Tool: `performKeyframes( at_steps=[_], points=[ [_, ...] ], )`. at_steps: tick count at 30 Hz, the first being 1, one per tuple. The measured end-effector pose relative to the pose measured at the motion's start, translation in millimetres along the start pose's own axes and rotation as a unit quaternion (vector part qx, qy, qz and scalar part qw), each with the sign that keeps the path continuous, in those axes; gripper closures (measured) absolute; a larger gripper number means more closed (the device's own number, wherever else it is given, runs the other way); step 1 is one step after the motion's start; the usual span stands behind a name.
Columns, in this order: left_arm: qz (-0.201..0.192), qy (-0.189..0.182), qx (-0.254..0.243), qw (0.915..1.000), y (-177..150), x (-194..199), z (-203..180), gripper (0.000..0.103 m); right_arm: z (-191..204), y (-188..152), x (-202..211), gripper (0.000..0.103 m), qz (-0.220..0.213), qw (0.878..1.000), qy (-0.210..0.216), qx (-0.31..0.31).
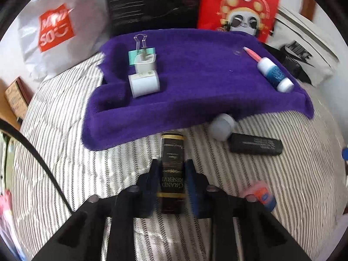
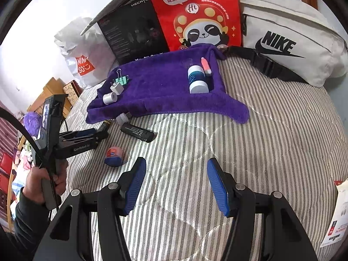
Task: Organize rigid objects
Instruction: 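Grasp the black-and-gold Grand Reserve tube with the left gripper, then grasp the black USB stick with the right gripper while the left holds the Grand Reserve tube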
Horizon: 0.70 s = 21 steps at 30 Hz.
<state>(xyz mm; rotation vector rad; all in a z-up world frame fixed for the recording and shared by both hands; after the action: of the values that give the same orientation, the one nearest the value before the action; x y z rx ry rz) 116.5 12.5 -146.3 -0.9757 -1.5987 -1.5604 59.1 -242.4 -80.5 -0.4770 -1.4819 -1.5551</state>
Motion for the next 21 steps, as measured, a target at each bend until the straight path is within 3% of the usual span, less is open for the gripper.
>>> performKeyframes(
  at_steps=[11,21],
  points=[
    [-0.009,-0.023,-0.024,0.9994,3,1,-3,0.081,12,-1,-27,0.045,0.011,1.000,-0.008,-0.006],
    [-0.009,-0.029,-0.007,0.9995,-23,19,30,0.081,40,13,-67,0.047,0.016,0.998,-0.016,0.056]
  ],
)
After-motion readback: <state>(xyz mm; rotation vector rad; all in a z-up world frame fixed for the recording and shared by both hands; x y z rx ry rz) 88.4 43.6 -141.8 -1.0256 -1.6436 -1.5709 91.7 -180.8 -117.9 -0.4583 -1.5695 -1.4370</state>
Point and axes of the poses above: each gripper's, at about its wrist camera, not at the fingertips, and x roughly against the way its jaws point, z to its left, y to its top, the point moved 5 cm from there along -x, roughly the way its jaws point, and after that the axes turned 7 degrees about x, right-handed, at the moved point
